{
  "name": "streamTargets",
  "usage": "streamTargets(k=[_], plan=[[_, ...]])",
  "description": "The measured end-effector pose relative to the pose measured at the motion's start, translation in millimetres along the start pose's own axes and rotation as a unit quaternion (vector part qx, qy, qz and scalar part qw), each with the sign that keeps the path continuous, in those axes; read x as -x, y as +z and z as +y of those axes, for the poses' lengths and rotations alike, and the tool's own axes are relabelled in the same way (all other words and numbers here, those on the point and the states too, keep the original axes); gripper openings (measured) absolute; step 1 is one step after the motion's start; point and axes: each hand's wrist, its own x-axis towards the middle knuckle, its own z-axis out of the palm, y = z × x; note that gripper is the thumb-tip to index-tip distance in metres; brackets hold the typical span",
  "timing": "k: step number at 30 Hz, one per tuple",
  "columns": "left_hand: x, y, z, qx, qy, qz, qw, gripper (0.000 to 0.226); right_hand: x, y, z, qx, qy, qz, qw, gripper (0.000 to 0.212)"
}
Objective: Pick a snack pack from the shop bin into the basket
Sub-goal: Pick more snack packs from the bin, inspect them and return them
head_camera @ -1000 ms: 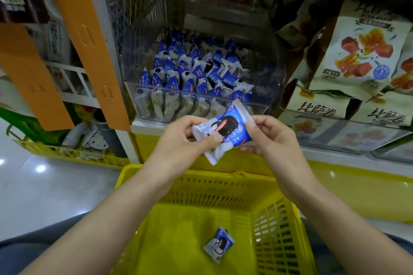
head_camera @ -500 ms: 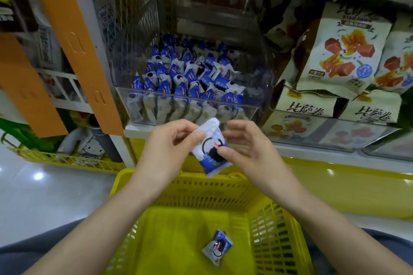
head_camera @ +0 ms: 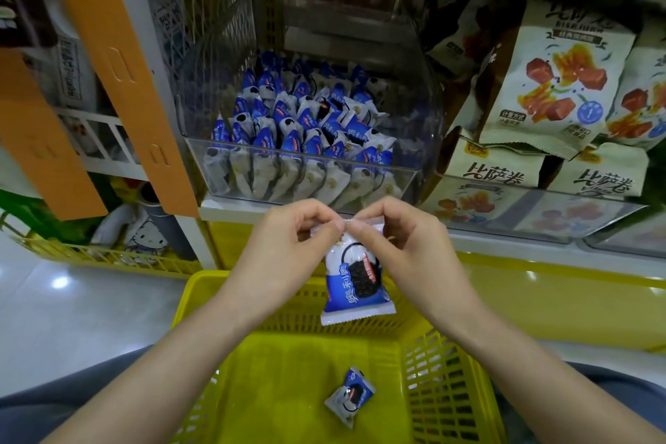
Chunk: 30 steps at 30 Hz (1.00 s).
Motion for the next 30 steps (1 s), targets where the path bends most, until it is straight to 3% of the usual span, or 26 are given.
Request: streamTargets(k=[4, 6, 10, 13, 17, 20, 22, 24, 27, 30], plan=[[0.3, 1.5, 6.3, 0.056, -0.031, -0.006, 0.998, 0.014, 0.9, -4.1, -3.1, 0.149, -0.11, 0.046, 0.982, 0.009], [0.3, 2.6, 8.2, 0.052, -0.023, 0.011, 0.998, 0.009, 0.0, -5.8, -5.0, 0.18, -0.123, 0.076, 0.973, 0.012], [-1.6, -1.1, 6.2, 0.022, -0.045, 0.067, 0.996, 0.011, -2.8, -11.1, -8.6, 0.105, -0.116, 0.144, 0.977, 0.003], [-4.2, -1.5, 9.0, 0.084, -0.126, 0.03, 0.988, 0.03, -5.0, -14.4, -11.2, 0.082, -0.156, 0.176, 0.968, 0.005], [-4.4, -2.7, 11.8, 0.237, -0.214, -0.036, 0.947, 0.05, -0.7, -9.8, -8.9, 0.129, -0.236, 0.123, 0.955, 0.008], [0.0, -5.3, 12.4, 0.291, -0.186, -0.02, 0.938, 0.037, 2.9, -2.6, -3.6, 0.216, -0.288, 0.063, 0.931, 0.015], [1.6, -5.1, 13.0, 0.262, -0.166, 0.016, 0.951, 0.024, 4.1, 1.6, 0.1, 0.262, -0.297, 0.023, 0.918, 0.019], [1.6, -5.3, 13.8, 0.216, -0.143, 0.048, 0.965, 0.02, 6.4, 6.9, 0.6, 0.248, -0.238, -0.002, 0.939, 0.023], [3.2, -5.7, 15.2, 0.187, -0.107, 0.049, 0.975, 0.022, 8.5, 13.1, -2.4, 0.073, -0.012, 0.014, 0.997, 0.019], [4.2, -2.2, 14.2, 0.165, -0.079, 0.012, 0.983, 0.02, 1.5, 12.0, 1.0, -0.072, 0.108, 0.001, 0.991, 0.017]])
